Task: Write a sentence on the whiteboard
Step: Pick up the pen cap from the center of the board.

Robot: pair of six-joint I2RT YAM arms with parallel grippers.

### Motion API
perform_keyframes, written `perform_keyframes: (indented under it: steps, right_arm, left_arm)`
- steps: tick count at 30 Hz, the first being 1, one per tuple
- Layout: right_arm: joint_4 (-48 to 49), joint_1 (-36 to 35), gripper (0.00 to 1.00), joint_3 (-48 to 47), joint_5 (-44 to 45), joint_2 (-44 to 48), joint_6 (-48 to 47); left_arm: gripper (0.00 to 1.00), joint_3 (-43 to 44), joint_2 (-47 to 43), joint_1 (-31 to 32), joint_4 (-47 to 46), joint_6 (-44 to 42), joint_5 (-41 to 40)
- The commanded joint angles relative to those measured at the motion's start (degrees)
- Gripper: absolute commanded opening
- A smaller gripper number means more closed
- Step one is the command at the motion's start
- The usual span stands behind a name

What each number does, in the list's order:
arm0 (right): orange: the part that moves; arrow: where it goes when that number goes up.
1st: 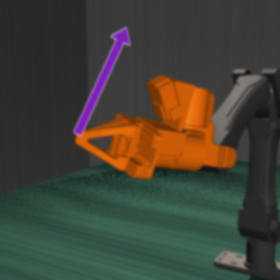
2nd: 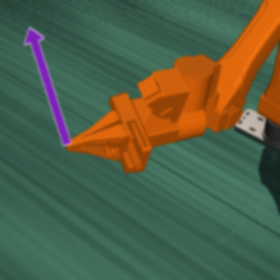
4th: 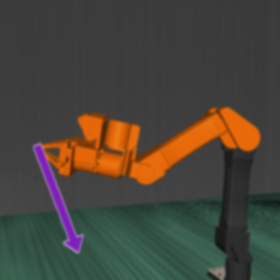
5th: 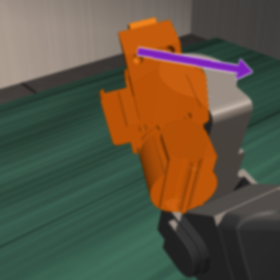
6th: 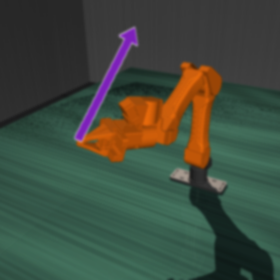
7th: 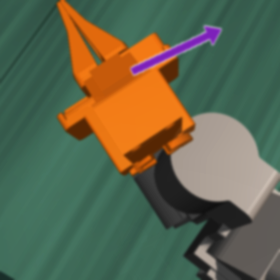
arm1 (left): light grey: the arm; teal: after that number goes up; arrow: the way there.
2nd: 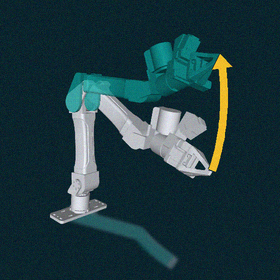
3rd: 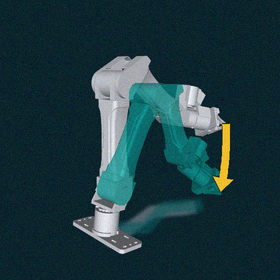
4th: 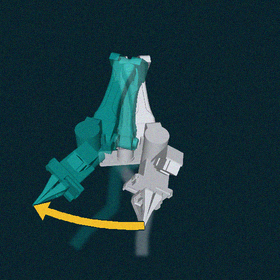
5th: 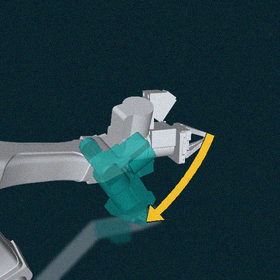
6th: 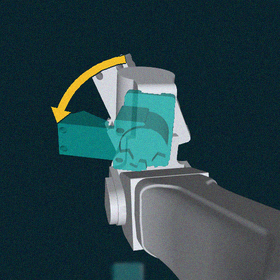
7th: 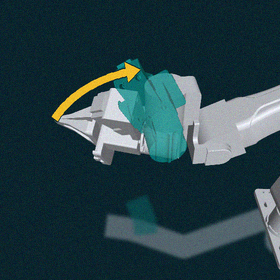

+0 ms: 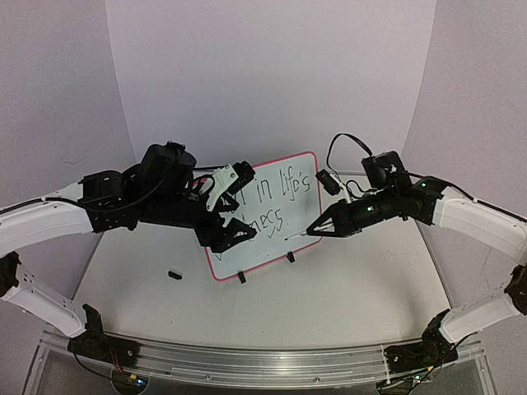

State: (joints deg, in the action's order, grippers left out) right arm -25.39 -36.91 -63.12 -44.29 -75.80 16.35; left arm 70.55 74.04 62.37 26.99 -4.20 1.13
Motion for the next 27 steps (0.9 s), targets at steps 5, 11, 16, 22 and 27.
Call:
perform_keyframes:
  steps: [5, 11, 16, 22, 27]
  right_arm:
    - [0.46, 0.03, 0.0, 3.56, 2.15, 4.96, 1.0]
    - [1.55, 0.08, 0.0, 4.92, 2.76, 6.07, 1.25]
    - [2.48, 0.08, 0.0, 5.8, 3.91, 6.75, 1.53]
    - [5.57, 0.08, 0.0, 7.4, 6.41, 7.72, 3.6]
    - [6.01, 0.08, 0.0, 9.32, 9.42, 7.86, 4.91]
  left_arm:
    - [0.87, -17.51, -15.49, -2.1, -5.57, 12.01, -10.85]
    - [0.86, -28.51, -23.25, -16.32, -4.75, 22.59, -6.21]
    - [0.82, -34.26, -22.09, -25.21, -5.18, 29.95, -5.08]
    - [0.8, -36.72, -13.36, -31.54, -10.85, 32.89, -2.67]
    - [0.74, -35.01, -5.42, -32.56, -14.53, 31.2, -1.83]
